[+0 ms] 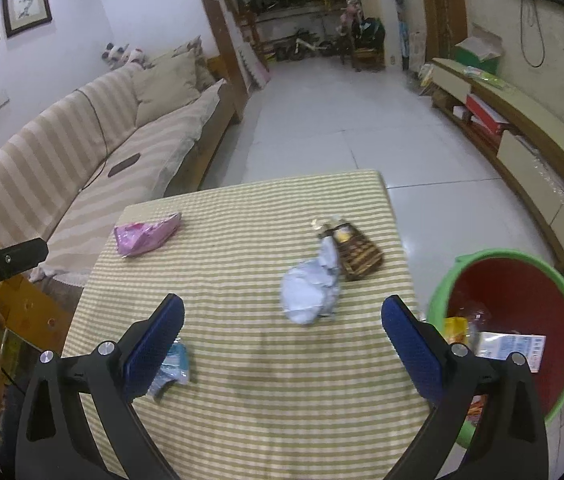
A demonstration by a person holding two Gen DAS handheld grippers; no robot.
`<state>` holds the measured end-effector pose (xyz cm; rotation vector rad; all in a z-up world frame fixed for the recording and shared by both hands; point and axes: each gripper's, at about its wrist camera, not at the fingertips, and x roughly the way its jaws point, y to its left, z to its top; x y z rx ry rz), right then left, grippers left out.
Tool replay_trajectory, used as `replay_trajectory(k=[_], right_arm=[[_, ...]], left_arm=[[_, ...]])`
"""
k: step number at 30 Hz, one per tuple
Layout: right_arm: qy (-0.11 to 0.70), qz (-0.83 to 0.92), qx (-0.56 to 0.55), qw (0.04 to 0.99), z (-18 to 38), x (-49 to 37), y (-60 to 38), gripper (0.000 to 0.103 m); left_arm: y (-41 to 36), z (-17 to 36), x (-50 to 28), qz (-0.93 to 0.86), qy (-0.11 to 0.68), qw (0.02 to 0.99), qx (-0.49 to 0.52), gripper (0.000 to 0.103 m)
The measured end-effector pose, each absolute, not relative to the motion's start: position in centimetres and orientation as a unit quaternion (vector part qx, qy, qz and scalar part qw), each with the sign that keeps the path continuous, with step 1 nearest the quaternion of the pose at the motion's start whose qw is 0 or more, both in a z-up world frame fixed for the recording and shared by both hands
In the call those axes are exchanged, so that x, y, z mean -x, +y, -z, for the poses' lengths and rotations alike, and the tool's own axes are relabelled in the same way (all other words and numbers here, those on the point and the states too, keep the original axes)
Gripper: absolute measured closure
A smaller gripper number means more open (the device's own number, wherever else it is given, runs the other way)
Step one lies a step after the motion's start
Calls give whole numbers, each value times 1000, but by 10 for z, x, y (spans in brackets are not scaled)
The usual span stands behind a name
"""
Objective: Collect trash
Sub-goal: 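Move both open tools back over the table toward the remaining trash, then grasp the pink snack bag with left tool while right tool grasps the crumpled white paper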
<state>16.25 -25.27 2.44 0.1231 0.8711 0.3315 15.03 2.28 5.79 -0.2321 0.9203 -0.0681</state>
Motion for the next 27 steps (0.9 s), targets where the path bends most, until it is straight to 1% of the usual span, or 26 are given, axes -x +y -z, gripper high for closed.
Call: replay_trajectory(k=[4,9,15,27], right_arm=[[427,-165,-51,888,-17,-167,-237,7],[437,-160,-46,884,-8,-180,-231,7],[453,-145,-40,879,9,-198,-229,7],[487,-117,-36,865,48,-235,-230,8]], left_arm=[[42,-50,-159,21,447,886,121,5],[48,-37,-178,20,458,882,110,5],[45,-8,-213,14,480,877,26,5],[66,35,-276,14,525,851,-26,5]])
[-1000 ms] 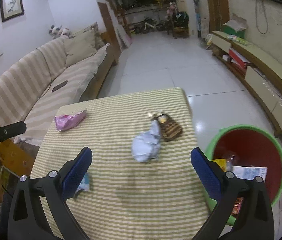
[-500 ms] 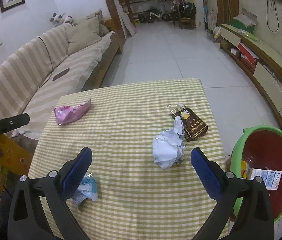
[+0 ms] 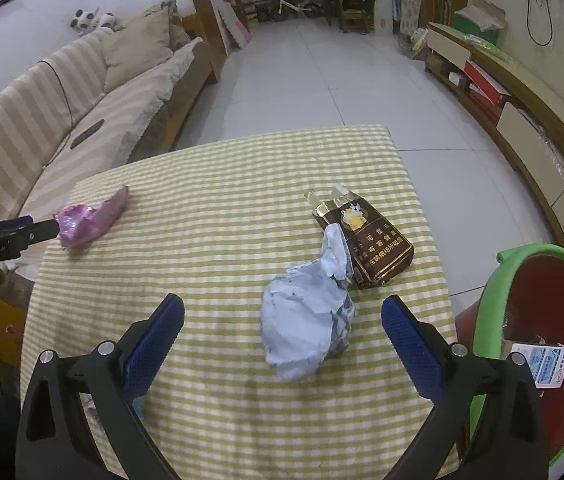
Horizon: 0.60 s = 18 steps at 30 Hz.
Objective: Collect trash
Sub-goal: 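Grasp the pink snack bag with left tool while right tool grasps the crumpled white paper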
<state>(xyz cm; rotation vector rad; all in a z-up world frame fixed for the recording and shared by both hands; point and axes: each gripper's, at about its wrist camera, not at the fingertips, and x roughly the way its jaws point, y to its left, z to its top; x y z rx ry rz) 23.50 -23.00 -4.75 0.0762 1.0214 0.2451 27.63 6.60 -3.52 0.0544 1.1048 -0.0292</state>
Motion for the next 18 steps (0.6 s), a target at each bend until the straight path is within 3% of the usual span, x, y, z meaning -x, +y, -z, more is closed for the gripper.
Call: replay_trajectory(k=[7,13,16,18], right_arm=[[504,-107,-28,856,64,-247,-225,10],[516,-96,-19,851,74,-253,-224,29],[516,-87,-16,852,75,-253,-228,47],[513,-91,-20,853,74,-252,-231,51]], left_arm=[[72,67,-303,28,533,843,-71,5],[71,87,-313,37,549,831,-89,6],[66,92,-309,44,553,825,-103,28],[66,92,-306,50,557,824,-95,38]])
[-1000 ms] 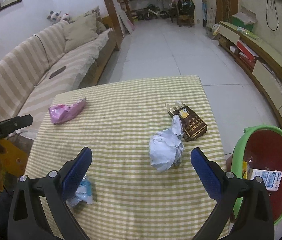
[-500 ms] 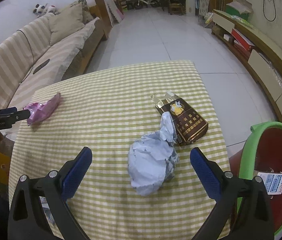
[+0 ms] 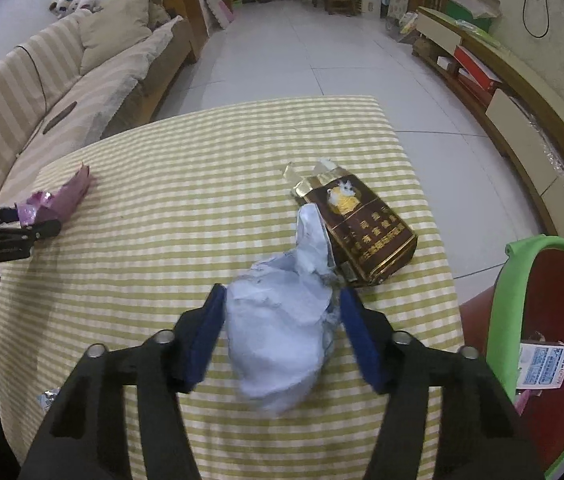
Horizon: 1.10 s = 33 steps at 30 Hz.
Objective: Collect trash
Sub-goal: 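Grasp the pink snack bag with left tool while right tool grasps the crumpled white paper, then carry the pink bag and white paper over the bin and open both tools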
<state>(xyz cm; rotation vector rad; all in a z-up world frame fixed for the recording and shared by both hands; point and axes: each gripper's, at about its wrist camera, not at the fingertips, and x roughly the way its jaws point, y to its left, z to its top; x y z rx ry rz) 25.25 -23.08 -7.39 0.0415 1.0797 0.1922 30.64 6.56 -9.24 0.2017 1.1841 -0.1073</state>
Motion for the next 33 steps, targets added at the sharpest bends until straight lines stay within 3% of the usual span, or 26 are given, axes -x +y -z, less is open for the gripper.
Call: replay_trajectory(k=[3,9,33], right_arm=[[511,-95,-20,854,71,-250,-232,56],[504,-110,-30,856,60,-242,-235,58],[433,-157,-37,887,-19,-163,-241,58]], left_arm=[[65,89,-302,49,557,824,-88,51],[62,81,-283,51,559,825,-64,63],[26,-24,-172,62,482,874,27,64]])
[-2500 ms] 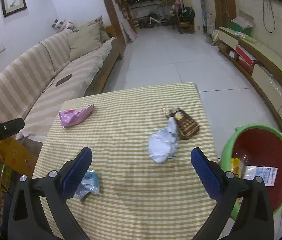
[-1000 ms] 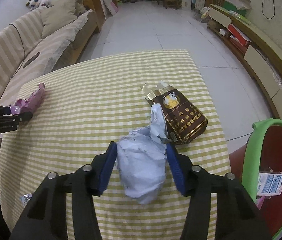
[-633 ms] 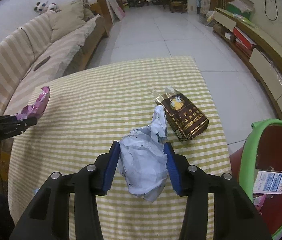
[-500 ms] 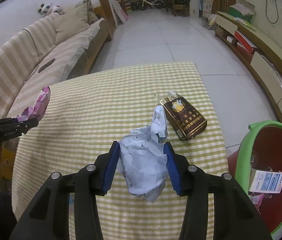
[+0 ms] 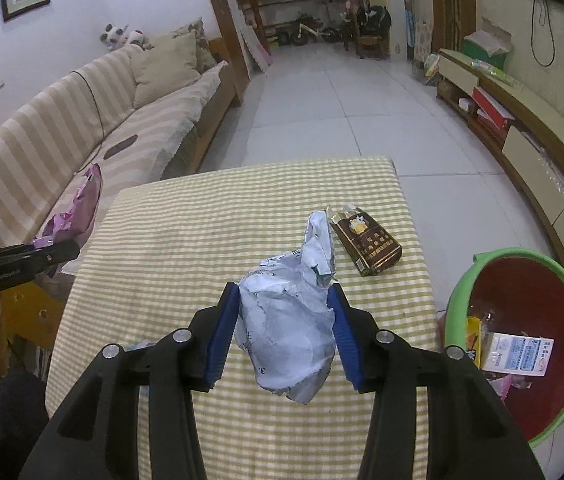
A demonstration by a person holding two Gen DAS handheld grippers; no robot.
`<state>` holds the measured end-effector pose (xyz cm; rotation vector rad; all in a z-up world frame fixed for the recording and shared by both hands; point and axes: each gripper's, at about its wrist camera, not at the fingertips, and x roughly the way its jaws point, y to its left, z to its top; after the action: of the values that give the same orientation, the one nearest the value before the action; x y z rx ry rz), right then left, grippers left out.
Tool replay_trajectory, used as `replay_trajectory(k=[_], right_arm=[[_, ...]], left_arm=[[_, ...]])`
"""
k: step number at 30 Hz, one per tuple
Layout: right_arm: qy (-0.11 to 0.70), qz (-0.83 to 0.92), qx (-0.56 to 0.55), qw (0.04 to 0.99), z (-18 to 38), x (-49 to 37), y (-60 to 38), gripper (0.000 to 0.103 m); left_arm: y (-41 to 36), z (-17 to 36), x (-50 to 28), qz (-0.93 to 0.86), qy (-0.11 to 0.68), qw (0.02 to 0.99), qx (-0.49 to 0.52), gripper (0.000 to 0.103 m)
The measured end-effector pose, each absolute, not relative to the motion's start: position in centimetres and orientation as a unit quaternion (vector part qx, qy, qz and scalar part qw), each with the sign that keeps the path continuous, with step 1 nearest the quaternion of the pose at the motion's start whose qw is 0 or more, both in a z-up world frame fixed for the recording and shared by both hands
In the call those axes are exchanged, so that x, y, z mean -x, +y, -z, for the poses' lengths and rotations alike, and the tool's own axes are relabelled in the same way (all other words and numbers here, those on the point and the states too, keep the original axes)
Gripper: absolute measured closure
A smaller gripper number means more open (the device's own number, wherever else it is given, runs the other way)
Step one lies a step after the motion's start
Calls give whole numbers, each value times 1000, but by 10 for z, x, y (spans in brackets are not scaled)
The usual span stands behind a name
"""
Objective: Collect trash
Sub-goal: 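Carry the pink bag and white paper over the bin and open both tools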
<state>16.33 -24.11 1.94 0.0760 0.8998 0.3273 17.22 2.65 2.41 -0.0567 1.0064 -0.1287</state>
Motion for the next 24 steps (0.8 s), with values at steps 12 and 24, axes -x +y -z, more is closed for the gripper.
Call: replay_trajectory(k=[12,24], right_arm=[[406,-137,-52,902,-43,-136,-273,58],[378,-74,-82,919,-61,-116,-350,58]], left_arm=[[-25,-43,-154,112,466,877,25,64],[-110,-62,-164,197,451,870,22,64]])
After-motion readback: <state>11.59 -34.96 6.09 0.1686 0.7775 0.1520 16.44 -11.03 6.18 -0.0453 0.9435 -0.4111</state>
